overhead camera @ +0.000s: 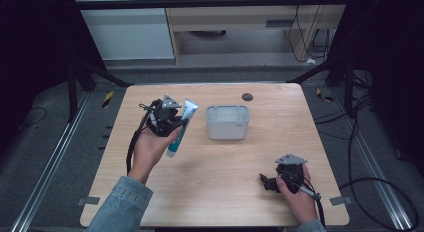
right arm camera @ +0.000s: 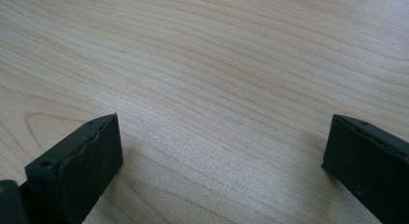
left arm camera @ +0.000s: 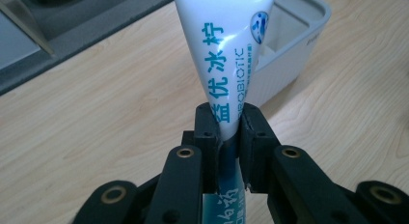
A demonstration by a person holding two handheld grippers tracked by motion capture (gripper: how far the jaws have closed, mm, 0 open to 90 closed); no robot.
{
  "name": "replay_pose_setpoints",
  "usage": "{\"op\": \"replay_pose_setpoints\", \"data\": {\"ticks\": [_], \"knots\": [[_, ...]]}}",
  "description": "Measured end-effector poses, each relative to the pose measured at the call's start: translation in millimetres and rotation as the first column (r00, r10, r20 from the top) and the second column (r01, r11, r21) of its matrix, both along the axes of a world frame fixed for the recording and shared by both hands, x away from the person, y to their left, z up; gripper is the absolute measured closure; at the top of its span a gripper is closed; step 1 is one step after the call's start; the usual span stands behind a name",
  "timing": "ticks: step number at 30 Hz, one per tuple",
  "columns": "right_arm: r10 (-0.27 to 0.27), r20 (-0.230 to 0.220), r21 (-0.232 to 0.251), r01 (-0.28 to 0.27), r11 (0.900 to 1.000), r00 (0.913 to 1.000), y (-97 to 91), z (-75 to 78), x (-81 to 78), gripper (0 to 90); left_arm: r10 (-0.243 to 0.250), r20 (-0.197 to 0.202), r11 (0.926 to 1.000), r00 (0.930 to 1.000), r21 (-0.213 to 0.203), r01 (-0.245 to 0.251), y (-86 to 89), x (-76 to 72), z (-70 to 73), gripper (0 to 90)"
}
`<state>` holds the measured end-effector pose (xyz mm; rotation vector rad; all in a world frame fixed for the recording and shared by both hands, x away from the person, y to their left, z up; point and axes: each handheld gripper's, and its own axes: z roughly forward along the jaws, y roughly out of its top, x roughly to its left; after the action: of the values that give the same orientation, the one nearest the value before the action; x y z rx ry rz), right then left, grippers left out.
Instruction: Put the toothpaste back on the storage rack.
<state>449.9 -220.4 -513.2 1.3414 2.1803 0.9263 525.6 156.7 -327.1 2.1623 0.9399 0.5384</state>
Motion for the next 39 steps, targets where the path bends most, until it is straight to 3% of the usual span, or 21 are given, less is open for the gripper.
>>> {"op": "replay_pose_setpoints", "data": {"ticks": [12, 15, 24, 29, 34, 36, 39], "knots": [[-0.003, 0.000, 0.002, 0.003, 1.0000, 1.0000, 0.5, 0.1, 1.2, 0.3, -0.051, 0.042, 0.9978, 0.9978, -0.039, 0.053, -7.6, 12.4, 19.9, 79.1], [-0.004, 0.000, 0.002, 0.004, 1.0000, 1.0000, 0.5, 0.1, 1.2, 0.3, -0.051, 0.057, 0.9982, 0.9971, -0.031, 0.052, -8.6, 15.6, 22.7, 79.1], [-0.027, -0.001, -0.002, 0.027, 0.9996, 0.9996, 2.3, 0.3, 2.9, 0.3, -0.074, 0.084, 0.9939, 0.9937, -0.075, 0.080, -20.1, 20.1, 32.6, 79.1], [-0.030, -0.008, 0.010, 0.030, 0.9995, 0.9995, 2.9, 0.8, 2.7, 0.3, -0.060, 0.085, 0.9944, 0.9946, -0.082, 0.067, -32.2, 21.6, 38.4, 79.2], [-0.030, -0.008, 0.009, 0.030, 0.9995, 0.9995, 2.9, 0.8, 2.7, 0.3, -0.012, 0.097, 0.9934, 0.9952, -0.113, 0.023, -39.8, 24.6, 42.7, 79.2], [-0.031, -0.008, 0.009, 0.031, 0.9995, 0.9995, 3.1, 0.7, 3.1, 0.3, -0.006, 0.100, 0.9955, 0.9950, -0.094, 0.015, -41.2, 24.7, 43.9, 79.2], [-0.028, 0.000, 0.001, 0.028, 0.9996, 0.9996, 2.8, 0.2, 3.7, 0.3, 0.021, 0.105, 0.9952, 0.9942, -0.098, -0.011, -46.0, 25.0, 43.5, 79.2]]}}
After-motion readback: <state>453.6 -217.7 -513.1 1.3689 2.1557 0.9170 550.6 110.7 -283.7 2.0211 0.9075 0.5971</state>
